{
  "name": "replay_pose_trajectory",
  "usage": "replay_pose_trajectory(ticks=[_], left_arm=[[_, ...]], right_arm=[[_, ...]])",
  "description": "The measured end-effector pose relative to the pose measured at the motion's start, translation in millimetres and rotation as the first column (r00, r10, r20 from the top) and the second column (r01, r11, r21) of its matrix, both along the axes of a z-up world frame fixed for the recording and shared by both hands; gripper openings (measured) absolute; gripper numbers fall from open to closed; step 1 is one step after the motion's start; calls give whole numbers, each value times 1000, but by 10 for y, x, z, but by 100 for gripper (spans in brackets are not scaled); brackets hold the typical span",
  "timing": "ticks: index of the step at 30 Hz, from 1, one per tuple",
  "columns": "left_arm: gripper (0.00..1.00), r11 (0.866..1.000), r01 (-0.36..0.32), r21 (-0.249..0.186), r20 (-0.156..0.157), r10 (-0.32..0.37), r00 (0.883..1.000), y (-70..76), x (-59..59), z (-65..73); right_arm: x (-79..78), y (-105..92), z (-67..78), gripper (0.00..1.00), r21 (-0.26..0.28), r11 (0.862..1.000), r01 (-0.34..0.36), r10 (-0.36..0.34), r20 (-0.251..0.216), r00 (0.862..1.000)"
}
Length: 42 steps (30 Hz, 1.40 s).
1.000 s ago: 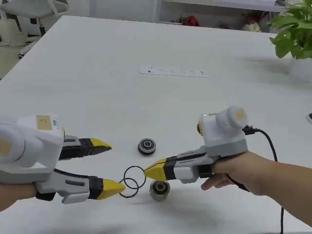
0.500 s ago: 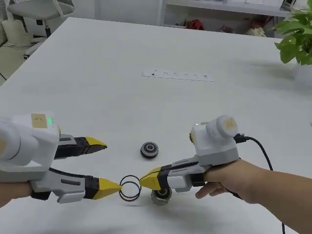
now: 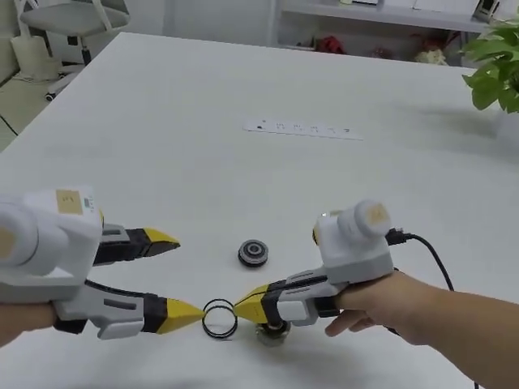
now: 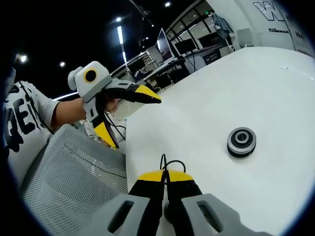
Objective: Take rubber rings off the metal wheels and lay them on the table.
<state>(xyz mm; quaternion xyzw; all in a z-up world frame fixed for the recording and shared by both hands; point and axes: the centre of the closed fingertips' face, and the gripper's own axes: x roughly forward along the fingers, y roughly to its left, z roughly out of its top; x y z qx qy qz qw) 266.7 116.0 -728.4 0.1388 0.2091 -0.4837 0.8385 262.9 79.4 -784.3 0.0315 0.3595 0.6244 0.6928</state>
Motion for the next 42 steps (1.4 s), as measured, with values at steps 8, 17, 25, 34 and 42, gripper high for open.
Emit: replay_pose_trajectory(ticks=[8,17,25,34,42], left_arm=[[57,1000,-6,-9,-3,6,1000,10,17,24],[58,1000,-5,-7,-5,5,1000,13,16,17],[57,1000,-12,-3,-7,12,1000,49,38,24],[57,1000,-4,-12,-6,4,1000,-19,93,73],[57,1000,-2,-15,-3,2,1000,-48,135,112]], right_arm=[[-8,-7,-62,0,-33,999,-17,17,27,999],[20,-25,-61,1,-38,999,-9,11,43,999],[79,-29,7,8,-13,1000,16,-15,50,999],[143,-66,125,15,25,999,46,-48,51,998],[231,-143,252,18,56,995,78,-82,60,995]])
